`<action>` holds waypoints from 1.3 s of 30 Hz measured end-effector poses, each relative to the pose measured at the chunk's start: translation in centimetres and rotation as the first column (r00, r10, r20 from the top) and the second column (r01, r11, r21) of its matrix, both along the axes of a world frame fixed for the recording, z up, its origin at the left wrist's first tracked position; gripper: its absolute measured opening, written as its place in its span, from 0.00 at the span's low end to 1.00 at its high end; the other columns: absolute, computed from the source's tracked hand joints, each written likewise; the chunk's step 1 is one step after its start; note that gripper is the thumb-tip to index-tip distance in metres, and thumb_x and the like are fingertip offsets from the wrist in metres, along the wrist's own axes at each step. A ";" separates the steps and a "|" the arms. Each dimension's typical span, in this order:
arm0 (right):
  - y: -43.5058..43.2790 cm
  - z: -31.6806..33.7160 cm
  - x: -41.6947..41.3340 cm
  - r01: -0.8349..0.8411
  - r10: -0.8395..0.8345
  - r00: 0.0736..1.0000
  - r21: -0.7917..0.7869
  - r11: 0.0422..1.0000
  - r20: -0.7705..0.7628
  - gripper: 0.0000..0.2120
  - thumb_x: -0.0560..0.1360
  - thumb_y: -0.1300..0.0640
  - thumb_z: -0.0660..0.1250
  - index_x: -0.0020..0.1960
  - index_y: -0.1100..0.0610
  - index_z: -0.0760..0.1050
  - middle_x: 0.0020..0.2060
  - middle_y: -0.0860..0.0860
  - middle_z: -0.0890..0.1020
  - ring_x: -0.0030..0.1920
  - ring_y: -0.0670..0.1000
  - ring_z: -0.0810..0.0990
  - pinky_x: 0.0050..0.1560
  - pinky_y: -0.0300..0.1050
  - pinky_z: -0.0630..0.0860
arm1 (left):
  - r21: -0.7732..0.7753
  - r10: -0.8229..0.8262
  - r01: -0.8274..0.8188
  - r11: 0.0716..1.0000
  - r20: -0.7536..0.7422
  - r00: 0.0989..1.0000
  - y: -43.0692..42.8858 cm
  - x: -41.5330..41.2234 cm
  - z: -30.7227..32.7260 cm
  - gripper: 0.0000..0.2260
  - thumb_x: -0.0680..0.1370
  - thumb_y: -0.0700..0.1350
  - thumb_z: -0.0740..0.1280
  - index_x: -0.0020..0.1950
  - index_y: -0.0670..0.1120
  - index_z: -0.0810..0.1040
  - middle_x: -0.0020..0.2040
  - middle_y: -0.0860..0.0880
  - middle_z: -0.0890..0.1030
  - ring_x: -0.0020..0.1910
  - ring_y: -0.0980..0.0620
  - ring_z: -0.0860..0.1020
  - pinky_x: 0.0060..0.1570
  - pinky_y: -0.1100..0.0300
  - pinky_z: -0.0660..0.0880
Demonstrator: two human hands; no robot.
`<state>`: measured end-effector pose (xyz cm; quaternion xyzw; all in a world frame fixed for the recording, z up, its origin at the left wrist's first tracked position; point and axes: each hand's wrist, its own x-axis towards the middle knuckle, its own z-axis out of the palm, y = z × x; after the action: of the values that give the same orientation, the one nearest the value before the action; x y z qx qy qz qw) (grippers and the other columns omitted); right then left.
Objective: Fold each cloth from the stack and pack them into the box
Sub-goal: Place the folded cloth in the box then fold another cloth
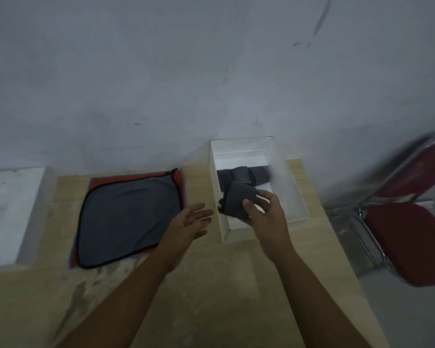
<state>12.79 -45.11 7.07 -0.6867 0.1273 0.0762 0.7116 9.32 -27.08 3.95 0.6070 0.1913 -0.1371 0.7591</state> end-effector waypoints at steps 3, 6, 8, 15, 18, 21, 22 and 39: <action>-2.2 -1.7 4.5 0.010 -0.017 0.998 -0.108 0.994 -0.058 0.17 0.75 0.61 0.68 0.61 0.55 0.67 0.58 0.56 0.77 0.55 0.54 0.79 0.56 0.53 0.79 | 0.113 0.038 -0.038 0.993 -0.002 0.999 -1.5 2.3 -0.7 0.09 0.78 0.41 0.66 0.56 0.52 0.77 0.59 0.50 0.81 0.57 0.51 0.80 0.56 0.51 0.78; -2.8 -4.0 8.3 -0.048 0.020 0.992 -0.224 0.973 -0.123 0.20 0.74 0.59 0.69 0.62 0.57 0.67 0.60 0.58 0.77 0.57 0.56 0.78 0.60 0.57 0.77 | 0.193 0.073 -0.071 0.979 -0.003 0.997 -2.7 4.1 -1.4 0.12 0.77 0.45 0.68 0.61 0.49 0.77 0.61 0.50 0.78 0.55 0.55 0.79 0.50 0.57 0.79; -2.5 -5.5 10.2 -0.116 0.070 0.984 -0.298 0.947 -0.163 0.22 0.74 0.59 0.69 0.65 0.60 0.66 0.60 0.58 0.76 0.56 0.55 0.77 0.60 0.55 0.76 | 0.239 0.073 -0.068 0.969 -0.011 0.997 -3.4 5.2 -1.6 0.18 0.77 0.48 0.68 0.66 0.48 0.74 0.61 0.52 0.76 0.52 0.59 0.77 0.47 0.58 0.79; -0.5 -10.2 13.2 -0.391 0.243 0.909 -0.489 0.779 -0.340 0.23 0.75 0.58 0.68 0.67 0.62 0.66 0.63 0.60 0.74 0.61 0.58 0.74 0.60 0.48 0.72 | 0.186 0.027 -0.013 0.983 -0.074 0.997 -4.0 6.9 -2.5 0.24 0.76 0.47 0.69 0.71 0.52 0.69 0.62 0.53 0.75 0.53 0.58 0.77 0.46 0.56 0.81; 0.1 -11.3 13.5 -0.416 0.242 0.902 -0.571 0.708 -0.357 0.22 0.75 0.55 0.68 0.65 0.63 0.68 0.62 0.60 0.75 0.62 0.58 0.74 0.57 0.44 0.71 | 0.128 0.034 -0.023 0.992 -0.081 0.996 -3.9 6.9 -2.7 0.24 0.76 0.46 0.70 0.71 0.50 0.69 0.63 0.54 0.75 0.53 0.59 0.77 0.45 0.58 0.81; 0.8 -12.5 14.0 -0.429 0.236 0.898 -0.619 0.658 -0.372 0.20 0.72 0.51 0.70 0.58 0.61 0.72 0.54 0.58 0.78 0.56 0.58 0.77 0.47 0.42 0.70 | 0.126 0.047 -0.037 0.991 -0.075 0.996 -4.0 7.0 -2.9 0.24 0.76 0.46 0.70 0.71 0.48 0.70 0.64 0.55 0.75 0.52 0.61 0.77 0.46 0.58 0.81; 1.0 -12.7 14.1 -0.435 0.237 0.895 -0.619 0.654 -0.378 0.18 0.71 0.51 0.71 0.54 0.61 0.73 0.51 0.58 0.79 0.54 0.58 0.78 0.42 0.40 0.69 | 0.131 0.051 -0.041 0.990 -0.074 0.996 -4.0 7.1 -3.0 0.24 0.76 0.46 0.70 0.71 0.48 0.70 0.64 0.55 0.75 0.52 0.62 0.77 0.45 0.59 0.81; 1.3 -4.7 12.3 -0.178 0.177 0.982 -0.615 0.769 -0.063 0.07 0.76 0.52 0.63 0.46 0.56 0.75 0.38 0.47 0.77 0.40 0.47 0.76 0.48 0.45 0.72 | 0.333 0.055 -0.033 0.942 -0.055 0.997 0.5 4.0 -2.1 0.09 0.78 0.45 0.67 0.57 0.46 0.78 0.54 0.50 0.81 0.51 0.55 0.80 0.45 0.62 0.81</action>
<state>25.11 -43.82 2.36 -0.8903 0.0806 0.0976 0.4375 13.35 -26.55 1.89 0.7170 0.2493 -0.1051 0.6424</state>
